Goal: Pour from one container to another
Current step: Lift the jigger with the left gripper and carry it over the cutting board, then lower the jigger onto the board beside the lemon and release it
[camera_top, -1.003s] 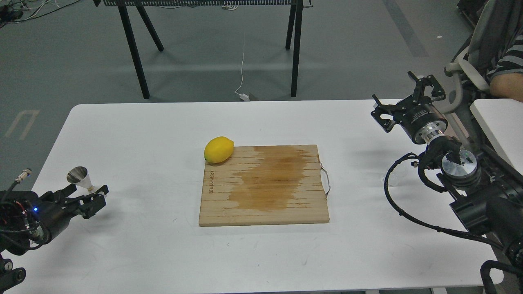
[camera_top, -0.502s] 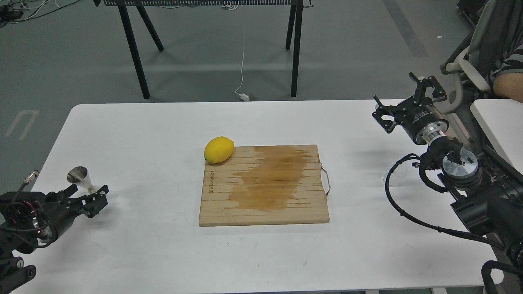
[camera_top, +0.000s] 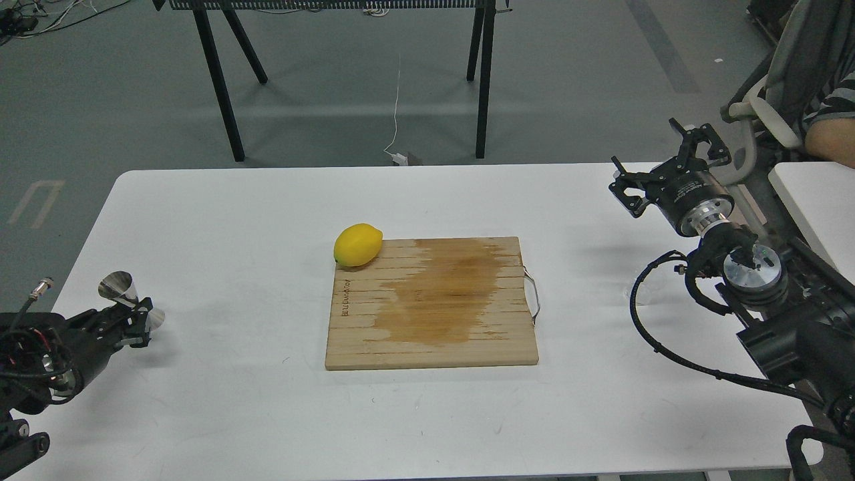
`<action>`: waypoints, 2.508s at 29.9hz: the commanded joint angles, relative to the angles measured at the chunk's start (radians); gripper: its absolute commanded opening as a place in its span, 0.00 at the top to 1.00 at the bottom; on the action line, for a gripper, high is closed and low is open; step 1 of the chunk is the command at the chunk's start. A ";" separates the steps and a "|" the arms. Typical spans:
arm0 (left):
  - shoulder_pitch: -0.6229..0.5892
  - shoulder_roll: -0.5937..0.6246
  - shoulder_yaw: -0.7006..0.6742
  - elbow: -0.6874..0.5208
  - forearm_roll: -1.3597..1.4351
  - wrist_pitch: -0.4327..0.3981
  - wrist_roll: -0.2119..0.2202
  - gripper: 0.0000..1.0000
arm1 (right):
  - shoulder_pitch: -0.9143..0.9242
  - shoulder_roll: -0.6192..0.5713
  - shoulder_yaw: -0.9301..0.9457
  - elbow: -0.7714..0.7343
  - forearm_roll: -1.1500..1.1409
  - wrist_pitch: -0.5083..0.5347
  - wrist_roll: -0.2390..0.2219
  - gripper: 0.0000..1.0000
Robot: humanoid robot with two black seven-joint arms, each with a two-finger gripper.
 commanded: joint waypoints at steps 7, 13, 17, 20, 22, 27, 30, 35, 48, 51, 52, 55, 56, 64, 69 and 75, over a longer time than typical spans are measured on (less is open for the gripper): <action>-0.006 -0.011 -0.003 -0.013 0.004 0.000 -0.001 1.00 | 0.004 0.001 0.000 -0.002 0.000 0.001 0.000 0.01; -0.019 0.035 -0.028 -0.085 0.004 0.000 0.002 1.00 | 0.012 -0.003 0.001 -0.002 0.000 0.001 -0.001 0.01; -0.055 0.105 -0.085 -0.210 0.005 0.000 0.026 1.00 | 0.013 -0.006 0.001 -0.002 0.000 0.001 -0.006 0.01; -0.101 0.173 -0.085 -0.293 0.008 0.000 0.037 1.00 | 0.018 -0.009 0.001 -0.002 0.000 0.001 -0.011 0.01; -0.137 0.207 -0.083 -0.359 0.010 0.000 0.048 1.00 | 0.021 -0.013 0.003 -0.002 0.000 0.001 -0.012 0.01; -0.225 0.277 -0.083 -0.514 0.094 0.000 0.078 1.00 | 0.021 -0.017 0.009 -0.004 0.002 -0.001 -0.014 0.01; -0.271 0.282 -0.083 -0.539 0.194 0.000 0.080 1.00 | 0.019 -0.017 0.007 -0.007 0.005 -0.003 -0.014 0.01; -0.346 0.261 -0.079 -0.539 0.266 0.000 0.081 1.00 | 0.016 -0.019 0.013 -0.073 0.012 0.001 -0.014 0.01; -0.403 -0.140 -0.074 -0.524 0.519 -0.183 0.163 1.00 | 0.033 -0.031 0.020 -0.102 0.017 -0.004 -0.028 0.01; -0.397 -0.201 -0.071 -0.519 0.605 -0.207 0.181 0.99 | 0.035 -0.029 0.018 -0.119 0.017 -0.012 -0.026 0.01; -0.394 -0.216 -0.069 -0.514 0.638 -0.211 0.183 0.99 | 0.035 -0.029 0.017 -0.119 0.017 -0.021 -0.026 0.01; -0.389 -0.282 -0.069 -0.467 0.726 -0.233 0.183 0.99 | 0.038 -0.026 0.015 -0.117 0.015 -0.029 -0.026 0.01; -0.389 -0.305 -0.069 -0.450 0.737 -0.240 0.183 0.99 | 0.038 -0.026 0.016 -0.117 0.015 -0.029 -0.026 0.01; -0.391 -0.492 -0.068 -0.350 0.800 -0.277 0.184 0.99 | 0.050 -0.025 0.009 -0.113 0.015 -0.029 -0.025 0.01; -0.380 -0.592 -0.068 -0.267 0.800 -0.306 0.184 0.98 | 0.055 -0.025 0.007 -0.114 0.015 -0.029 -0.020 0.01; -0.374 -0.664 -0.066 -0.192 0.800 -0.309 0.186 0.98 | 0.055 -0.023 0.007 -0.113 0.015 -0.027 -0.018 0.01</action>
